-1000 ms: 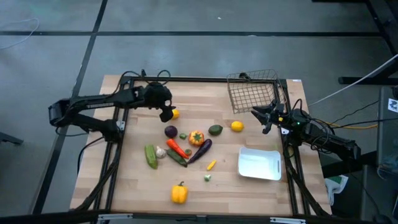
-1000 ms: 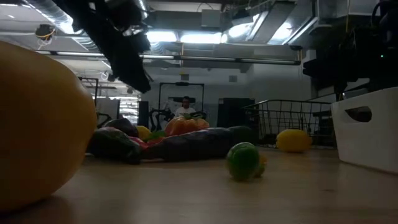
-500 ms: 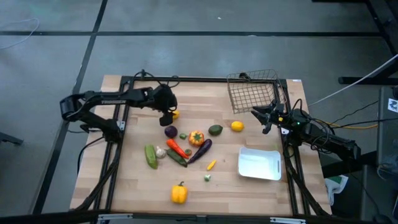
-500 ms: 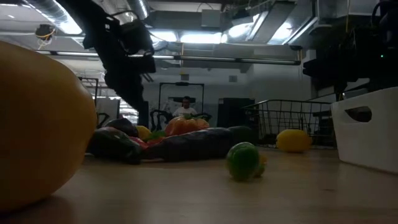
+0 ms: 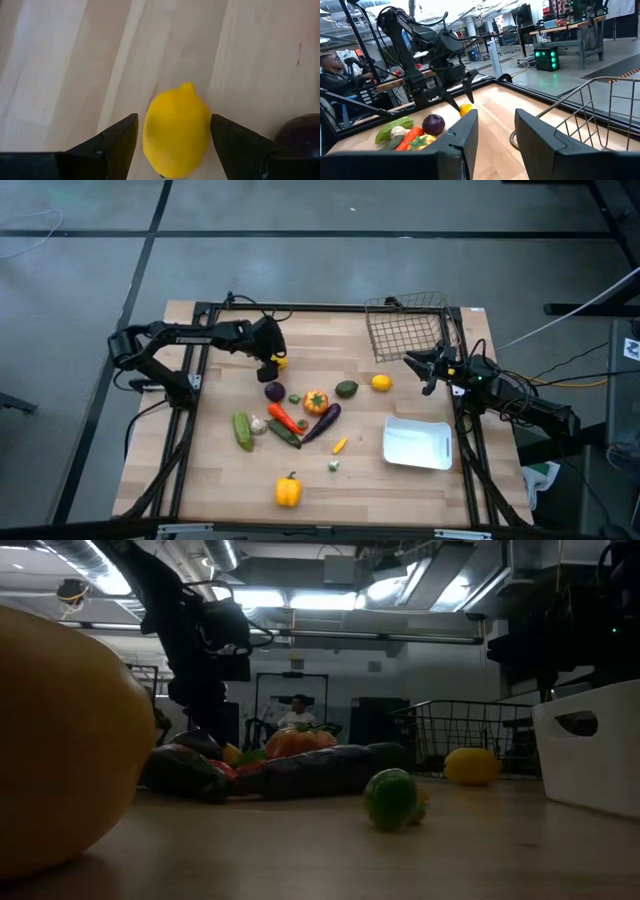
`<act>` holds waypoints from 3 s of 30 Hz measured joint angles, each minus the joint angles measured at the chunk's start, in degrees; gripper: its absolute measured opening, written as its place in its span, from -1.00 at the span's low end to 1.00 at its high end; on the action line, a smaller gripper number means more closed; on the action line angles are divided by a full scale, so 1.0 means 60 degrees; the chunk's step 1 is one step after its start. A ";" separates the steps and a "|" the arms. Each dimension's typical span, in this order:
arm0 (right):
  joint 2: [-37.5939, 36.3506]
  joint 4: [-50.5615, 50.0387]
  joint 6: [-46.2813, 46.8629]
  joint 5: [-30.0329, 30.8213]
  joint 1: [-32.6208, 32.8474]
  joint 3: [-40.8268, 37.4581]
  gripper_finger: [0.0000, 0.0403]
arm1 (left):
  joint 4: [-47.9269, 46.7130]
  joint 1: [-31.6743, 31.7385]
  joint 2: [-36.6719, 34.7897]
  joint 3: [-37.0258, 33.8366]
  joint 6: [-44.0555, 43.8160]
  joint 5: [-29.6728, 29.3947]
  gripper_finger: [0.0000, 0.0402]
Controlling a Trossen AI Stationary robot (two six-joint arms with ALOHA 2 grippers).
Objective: Sort produce into baskets
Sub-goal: Put the left yellow lemon into the white bin
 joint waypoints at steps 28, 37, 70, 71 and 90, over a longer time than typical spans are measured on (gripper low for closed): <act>-0.0001 0.0000 0.0000 0.0000 -0.0003 -0.0002 -0.36 | -0.0243 0.0017 0.0787 0.0025 -0.0216 -0.0001 -0.05; 0.0002 0.0000 0.0000 0.0000 0.0001 -0.0002 -0.36 | -0.0376 -0.0034 0.0815 0.0706 -0.0471 -0.0076 0.01; 0.0001 0.0000 0.0000 0.0001 0.0001 -0.0002 -0.36 | 0.6422 -0.3552 0.1247 0.2044 -0.5779 0.0760 0.03; 0.0002 0.0004 0.0000 0.0000 0.0000 -0.0002 -0.36 | 0.6902 -0.3790 0.1402 0.2044 -0.5933 0.0628 0.03; 0.0000 0.0004 -0.0002 0.0004 0.0000 -0.0002 -0.36 | 1.0200 -0.6398 0.5795 0.5744 -0.5896 -0.1362 0.03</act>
